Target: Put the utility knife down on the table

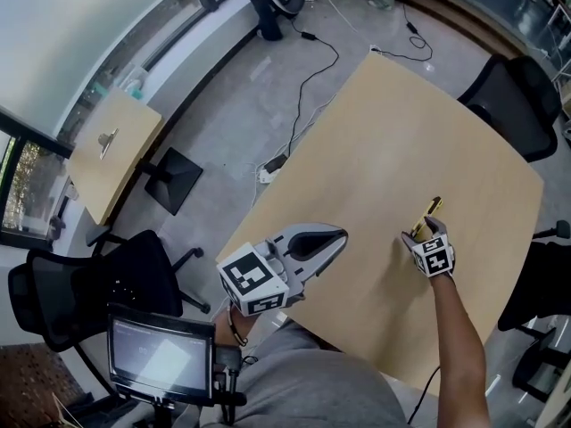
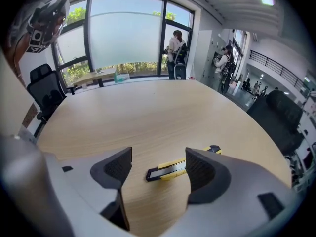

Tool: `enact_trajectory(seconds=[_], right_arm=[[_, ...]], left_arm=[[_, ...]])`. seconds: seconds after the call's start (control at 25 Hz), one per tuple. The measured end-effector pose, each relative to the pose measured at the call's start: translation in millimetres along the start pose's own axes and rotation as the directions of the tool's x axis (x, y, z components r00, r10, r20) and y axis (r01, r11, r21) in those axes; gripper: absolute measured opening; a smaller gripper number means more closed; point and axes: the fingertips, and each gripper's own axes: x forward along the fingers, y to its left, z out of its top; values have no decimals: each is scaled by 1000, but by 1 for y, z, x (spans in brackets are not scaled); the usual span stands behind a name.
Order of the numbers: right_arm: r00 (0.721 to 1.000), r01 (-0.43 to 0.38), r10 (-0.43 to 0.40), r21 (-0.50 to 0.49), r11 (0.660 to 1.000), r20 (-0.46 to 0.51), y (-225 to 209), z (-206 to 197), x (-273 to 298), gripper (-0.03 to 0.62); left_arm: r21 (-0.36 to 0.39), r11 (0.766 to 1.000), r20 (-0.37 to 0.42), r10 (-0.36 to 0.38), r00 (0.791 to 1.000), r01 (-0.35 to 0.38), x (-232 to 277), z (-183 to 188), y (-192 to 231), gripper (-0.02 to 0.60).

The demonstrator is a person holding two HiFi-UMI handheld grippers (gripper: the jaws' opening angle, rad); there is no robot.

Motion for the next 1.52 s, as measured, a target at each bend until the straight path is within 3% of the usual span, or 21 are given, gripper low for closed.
enact_trajectory(seconds=[0.2, 0.32, 0.4, 0.44, 0.48, 0.52, 0.68, 0.8, 1.12, 1.24, 1.52], right_arm=[[989, 35, -46, 76, 996, 139, -2, 21, -44, 319], [958, 46, -86, 149, 988, 274, -4, 45, -84, 317], [927, 35, -105, 194, 980, 359, -1, 60, -114, 305], [910, 27, -110, 209, 978, 399, 2, 67, -131, 237], [893, 19, -114, 218, 976, 435, 6, 72, -147, 92], [877, 11, -117, 224, 974, 466, 10, 76, -164, 36], [812, -14, -137, 252, 968, 568, 23, 84, -226, 8], [746, -20, -157, 258, 966, 647, 36, 84, -274, 8], [614, 39, -205, 231, 972, 762, 89, 68, -416, 8], [591, 59, -232, 245, 968, 772, 106, 57, -461, 8], [589, 63, -250, 264, 962, 768, 144, 31, -526, 8]], left_arm=[[36, 999, 9, -11, 1000, 11, -3, 9, -21, 5], [58, 998, 16, -22, 1000, 21, -4, 15, -36, 5], [77, 997, 20, -33, 999, 31, -5, 19, -46, 5], [85, 996, 22, -37, 999, 35, -6, 20, -52, 6], [91, 995, 24, -40, 999, 38, -7, 21, -58, 6], [98, 994, 26, -42, 999, 40, -9, 22, -64, 5], [129, 990, 22, -55, 998, 51, -9, 25, -88, 5], [154, 987, 25, -51, 998, 47, -15, 23, -103, 6], [193, 981, 57, -23, 998, 11, -54, 28, -147, 5], [210, 978, 71, -8, 997, -7, -68, 29, -164, 5], [233, 971, 99, 29, 995, -51, -106, 27, -202, 5]])
